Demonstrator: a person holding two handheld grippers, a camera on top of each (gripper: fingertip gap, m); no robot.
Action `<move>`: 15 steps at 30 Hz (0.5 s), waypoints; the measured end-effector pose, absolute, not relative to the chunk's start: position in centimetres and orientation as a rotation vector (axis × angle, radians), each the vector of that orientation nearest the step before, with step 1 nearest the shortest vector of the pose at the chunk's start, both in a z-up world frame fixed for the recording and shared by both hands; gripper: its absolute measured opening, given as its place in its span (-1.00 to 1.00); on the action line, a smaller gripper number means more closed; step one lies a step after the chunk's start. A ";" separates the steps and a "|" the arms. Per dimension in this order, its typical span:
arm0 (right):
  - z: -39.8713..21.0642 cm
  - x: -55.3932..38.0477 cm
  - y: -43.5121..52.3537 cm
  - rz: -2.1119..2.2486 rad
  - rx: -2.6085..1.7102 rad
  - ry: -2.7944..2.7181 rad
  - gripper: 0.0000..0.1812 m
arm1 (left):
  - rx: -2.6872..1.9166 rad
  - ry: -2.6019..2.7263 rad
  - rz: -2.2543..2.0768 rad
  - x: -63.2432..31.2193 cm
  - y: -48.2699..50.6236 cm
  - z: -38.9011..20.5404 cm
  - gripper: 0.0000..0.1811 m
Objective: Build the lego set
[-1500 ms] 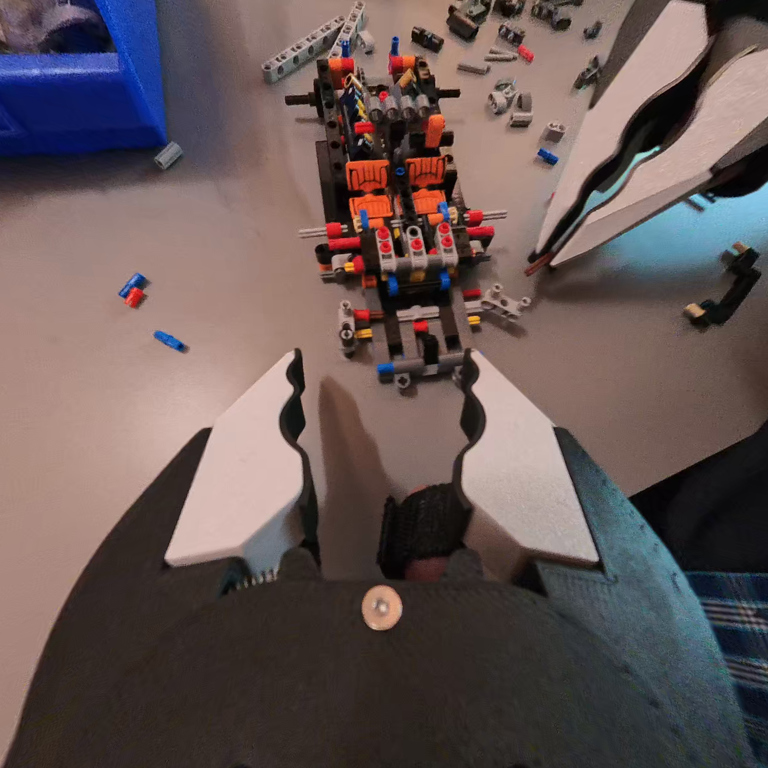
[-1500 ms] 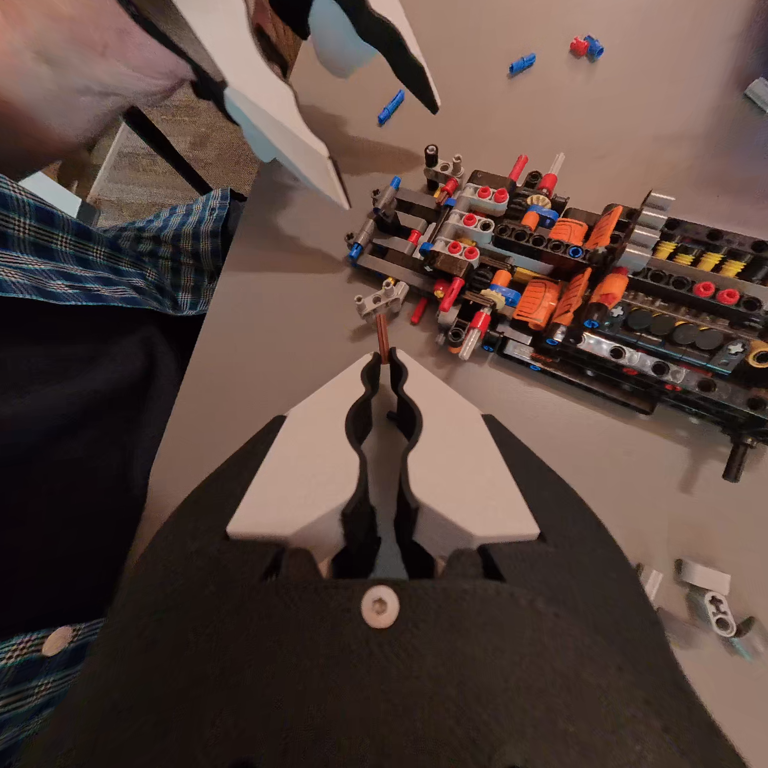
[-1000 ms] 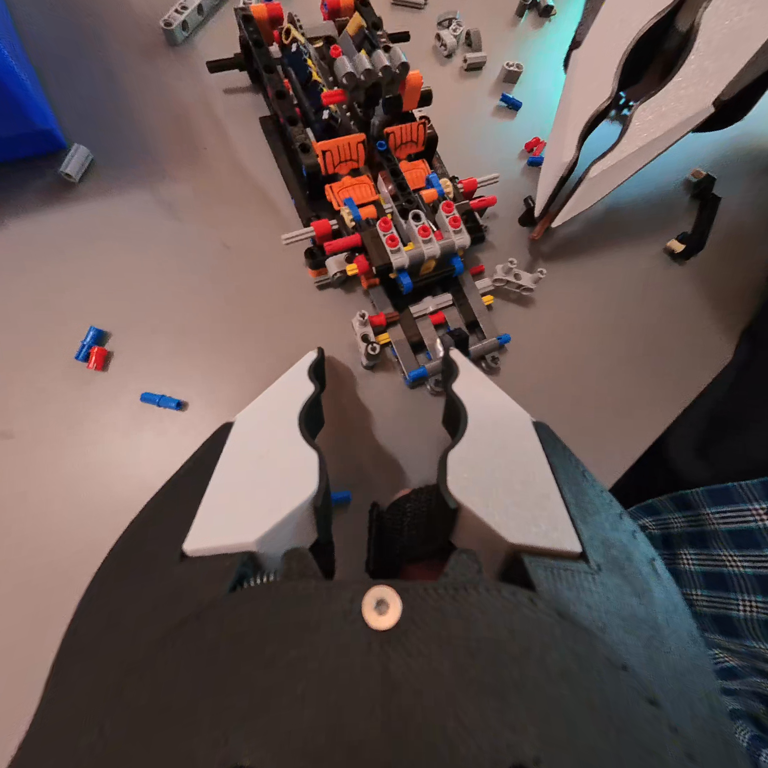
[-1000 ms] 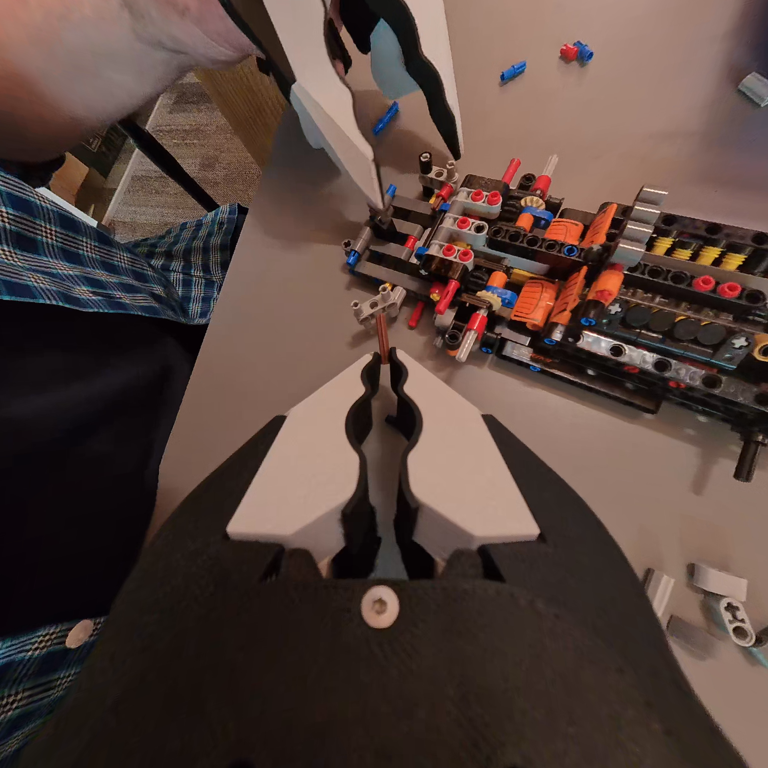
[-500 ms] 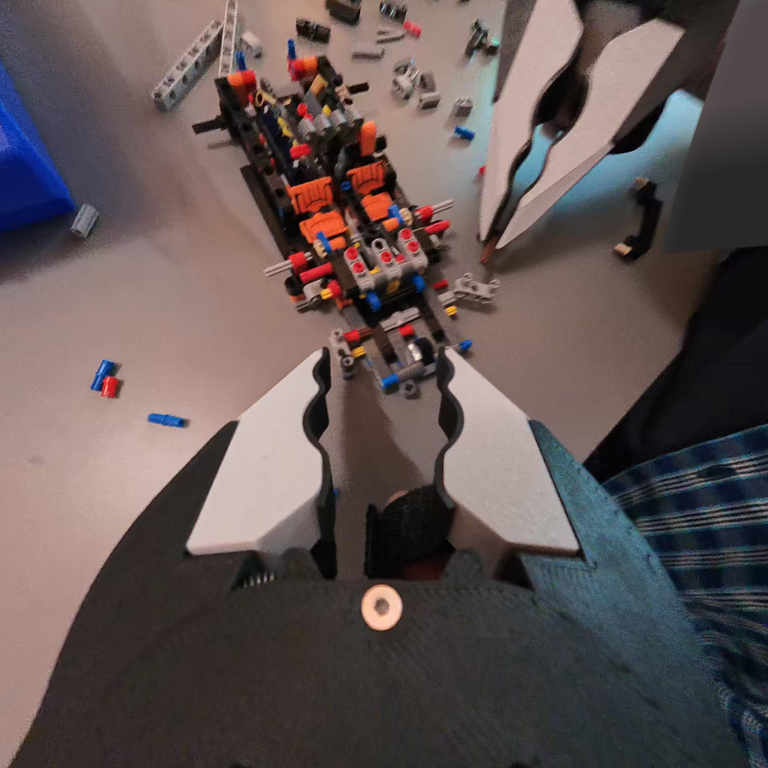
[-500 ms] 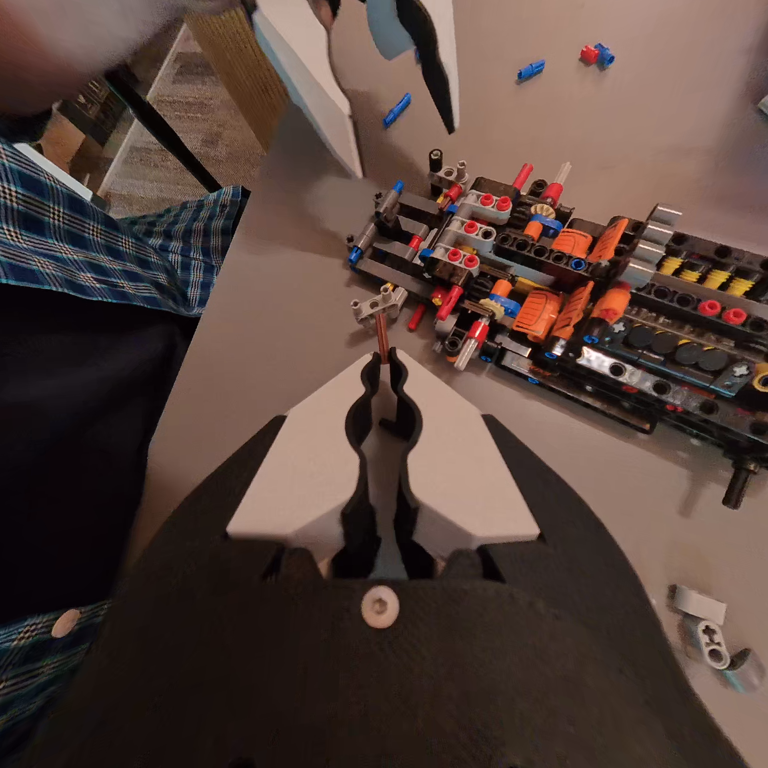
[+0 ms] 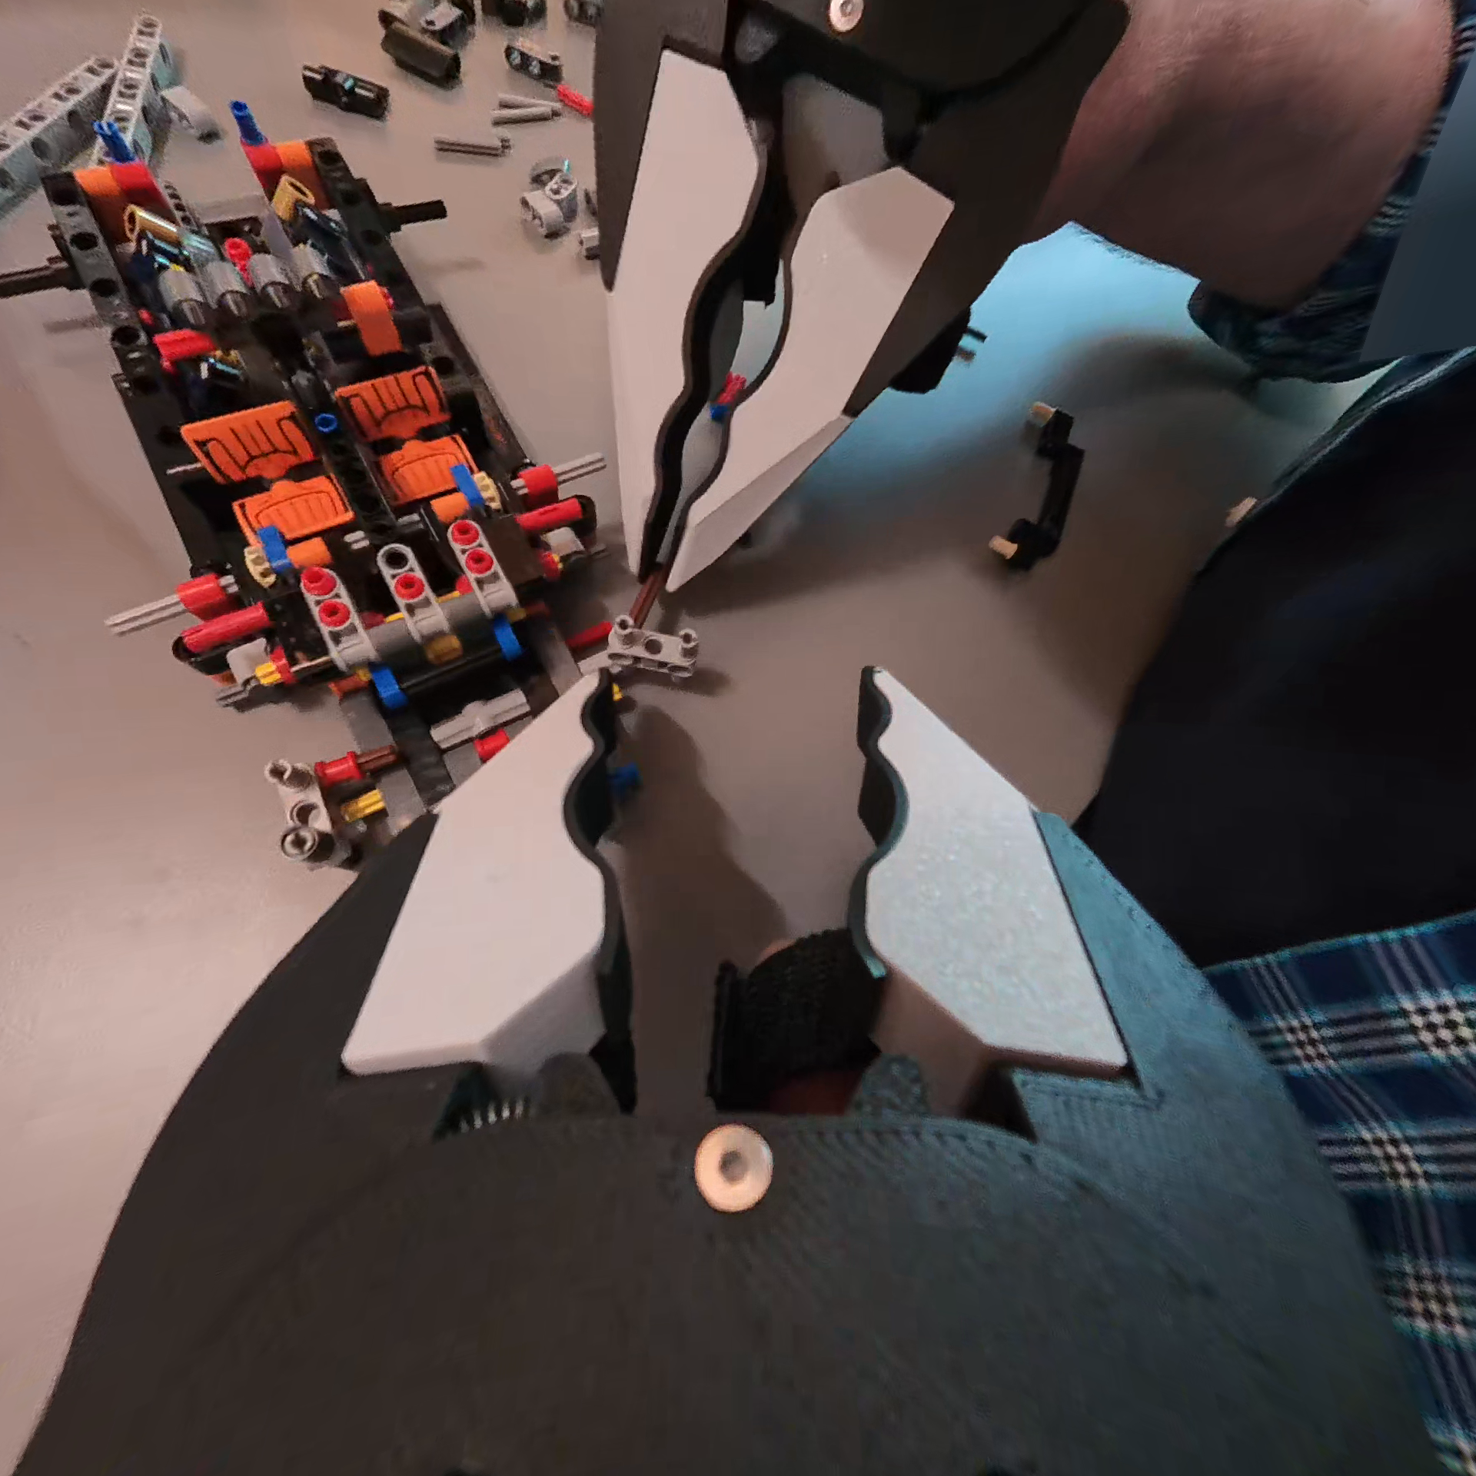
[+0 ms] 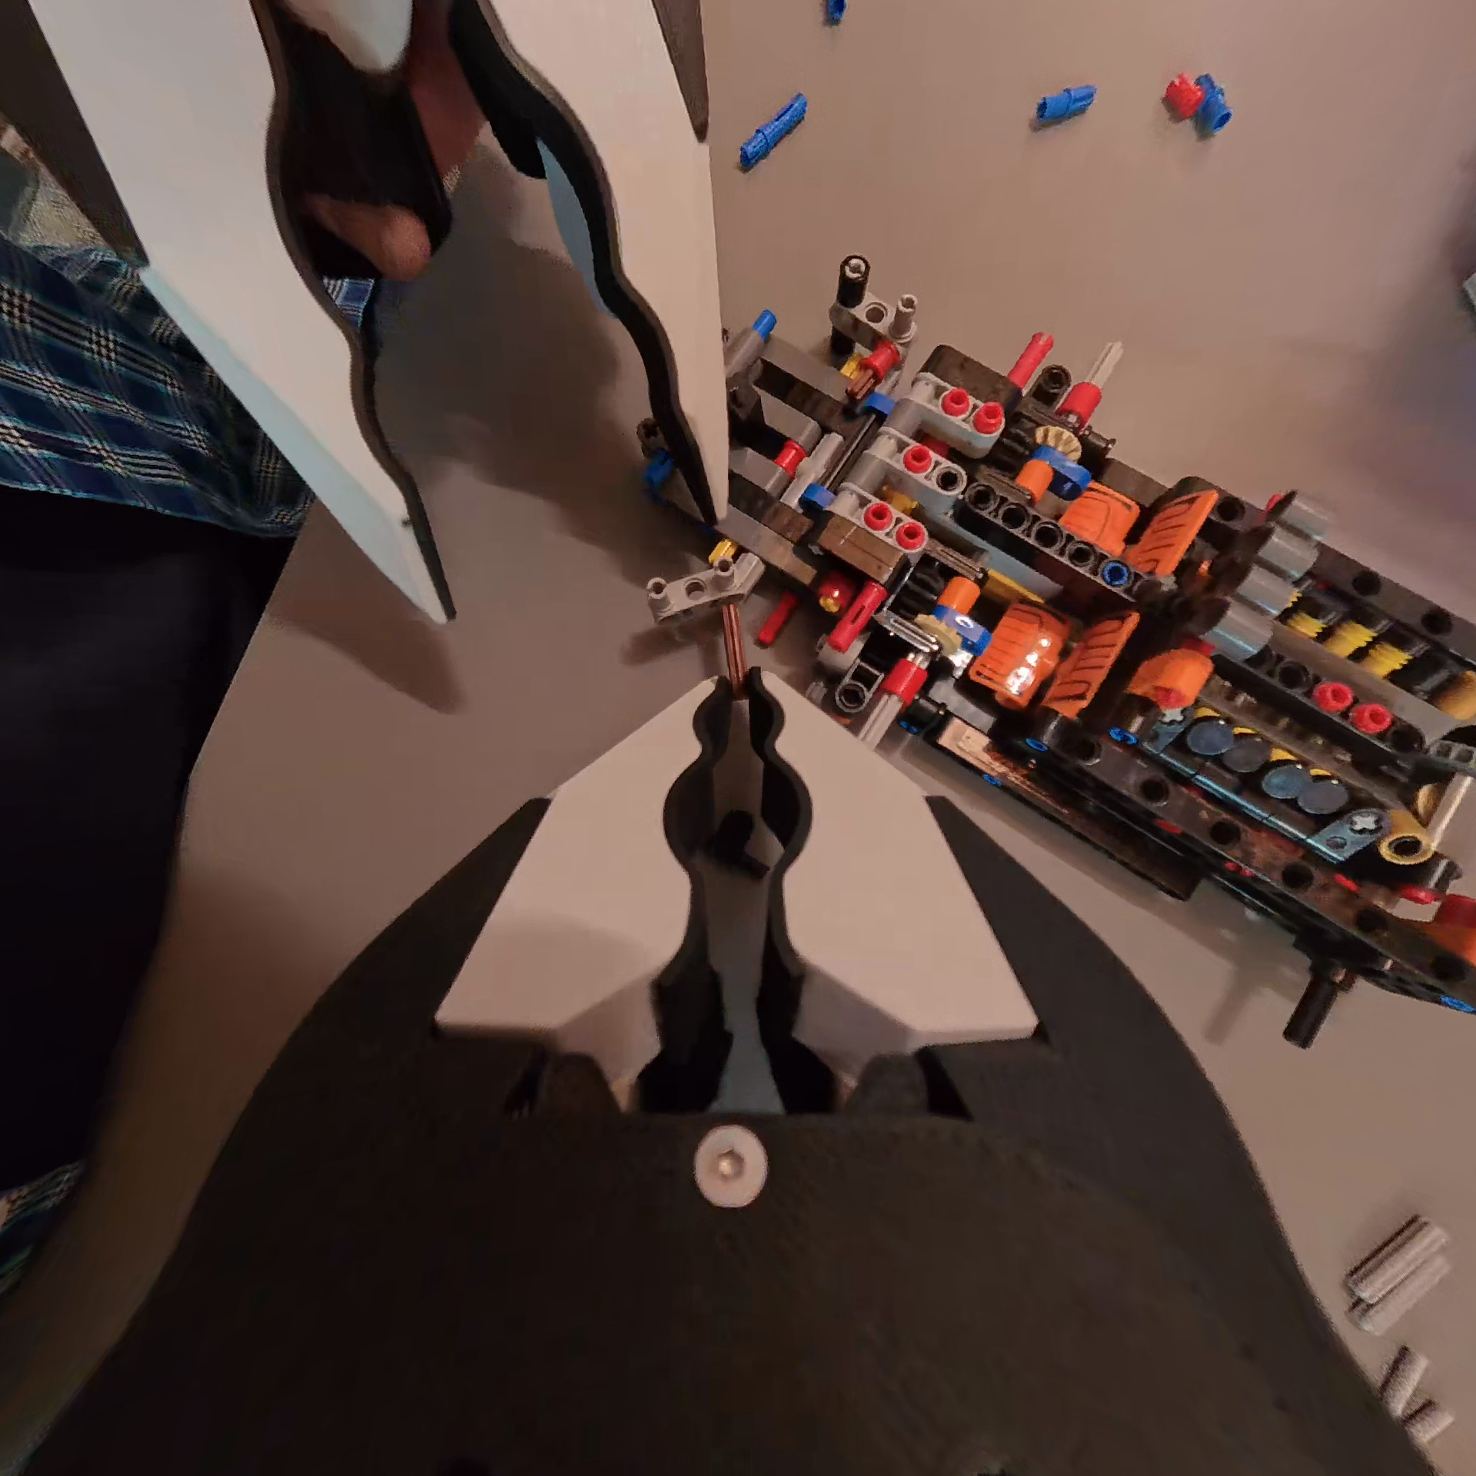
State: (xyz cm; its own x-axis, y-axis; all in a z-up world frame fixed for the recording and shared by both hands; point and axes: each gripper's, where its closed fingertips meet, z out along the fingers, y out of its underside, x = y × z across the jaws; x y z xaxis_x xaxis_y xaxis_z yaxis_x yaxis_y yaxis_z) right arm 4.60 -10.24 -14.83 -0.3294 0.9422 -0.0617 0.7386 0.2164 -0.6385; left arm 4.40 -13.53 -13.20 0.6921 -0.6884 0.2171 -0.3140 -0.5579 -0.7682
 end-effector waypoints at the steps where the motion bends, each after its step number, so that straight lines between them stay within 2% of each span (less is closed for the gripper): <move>1: -14.8 4.5 -10.3 0.835 -1.564 -2.156 -0.99 | -2.180 0.768 -0.648 4.5 -13.5 -13.4 -0.32; 15: -14.6 4.1 -10.4 0.812 -1.520 -2.173 -0.99 | -2.190 0.780 -0.591 5.0 -12.9 -14.3 -0.31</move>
State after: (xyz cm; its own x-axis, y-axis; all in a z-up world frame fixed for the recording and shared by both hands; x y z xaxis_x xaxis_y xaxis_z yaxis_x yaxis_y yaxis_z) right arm 4.05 -10.44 -14.63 -0.3526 0.9354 -0.0282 0.7244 0.2537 -0.6410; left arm 5.03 -12.92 -14.28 0.7109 -0.6822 0.1708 -0.3491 -0.5531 -0.7564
